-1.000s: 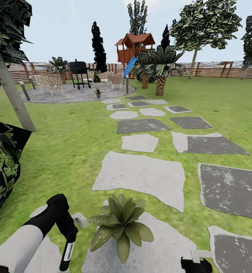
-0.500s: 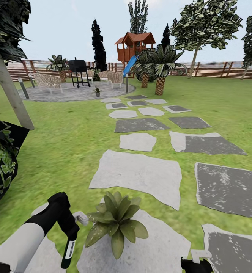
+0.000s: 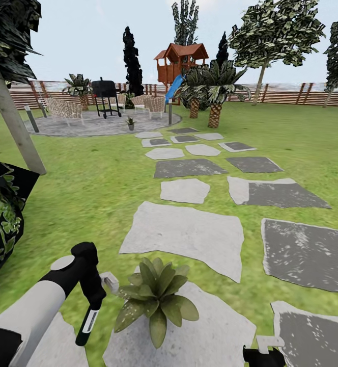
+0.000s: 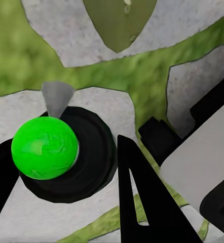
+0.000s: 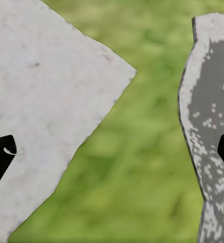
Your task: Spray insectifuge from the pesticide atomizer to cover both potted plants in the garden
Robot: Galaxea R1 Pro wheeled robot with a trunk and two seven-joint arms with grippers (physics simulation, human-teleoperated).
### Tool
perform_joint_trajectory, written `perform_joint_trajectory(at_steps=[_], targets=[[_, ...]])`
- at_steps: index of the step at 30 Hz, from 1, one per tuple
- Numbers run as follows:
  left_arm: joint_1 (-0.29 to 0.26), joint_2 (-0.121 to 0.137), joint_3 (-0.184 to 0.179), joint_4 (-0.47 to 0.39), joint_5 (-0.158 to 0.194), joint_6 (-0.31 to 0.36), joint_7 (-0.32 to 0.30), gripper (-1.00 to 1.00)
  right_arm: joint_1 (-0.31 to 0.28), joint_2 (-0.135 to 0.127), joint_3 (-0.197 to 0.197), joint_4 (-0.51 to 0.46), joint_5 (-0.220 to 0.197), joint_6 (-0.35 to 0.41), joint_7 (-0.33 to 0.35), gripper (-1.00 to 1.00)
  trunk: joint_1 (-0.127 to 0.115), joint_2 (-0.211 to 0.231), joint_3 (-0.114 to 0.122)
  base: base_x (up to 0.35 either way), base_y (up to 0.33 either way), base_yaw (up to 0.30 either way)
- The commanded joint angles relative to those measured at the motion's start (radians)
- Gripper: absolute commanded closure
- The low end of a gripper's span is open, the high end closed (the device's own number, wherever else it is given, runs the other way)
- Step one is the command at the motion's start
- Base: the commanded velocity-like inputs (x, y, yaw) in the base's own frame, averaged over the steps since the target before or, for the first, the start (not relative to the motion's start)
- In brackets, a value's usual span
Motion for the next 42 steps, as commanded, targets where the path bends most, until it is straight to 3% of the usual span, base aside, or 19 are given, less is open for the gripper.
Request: perform_joint_trajectory(at_steps=[1,9,19,25,34,42], targets=[[-0.001,0.001,-0.005,-0.001,-0.006,0.011,-0.009,1.0,-0.001,0.0,-0.008,0.001,0.01,-0.004,-0.002,-1.0,0.0,0.0,-0.001,0.0,0.0,0.0],[0.012,0.007,-0.009,0.003,-0.008,0.01,-0.009,1.0,-0.001,0.002,-0.008,0.001,0.01,-0.002,-0.002,-1.0,0.0,0.0,-0.001,0.108,0.0,0.0],[0.014,0.0,-0.008,0.0,-0.011,0.011,-0.009,1.0,-0.001,0.003,-0.008,0.0,0.009,-0.004,-0.002,-1.0,0.0,0.0,-0.001,0.054,0.0,0.235],[0.013,0.0,-0.008,0.0,-0.011,0.012,-0.009,1.0,-0.001,0.003,-0.008,0.0,0.009,-0.004,-0.002,-1.0,0.0,0.0,-0.001,0.029,-0.193,0.023],[0.012,0.0,-0.007,0.0,-0.01,0.015,-0.009,1.0,-0.001,0.003,-0.008,0.0,0.009,-0.004,-0.002,-1.0,0.0,0.0,-0.001,-0.157,-0.185,0.011],[0.015,0.002,-0.01,0.0,-0.01,0.014,-0.009,1.0,-0.001,0.003,-0.008,0.0,0.01,-0.004,-0.002,-1.0,0.0,0.0,-0.005,-0.008,-0.006,0.229]])
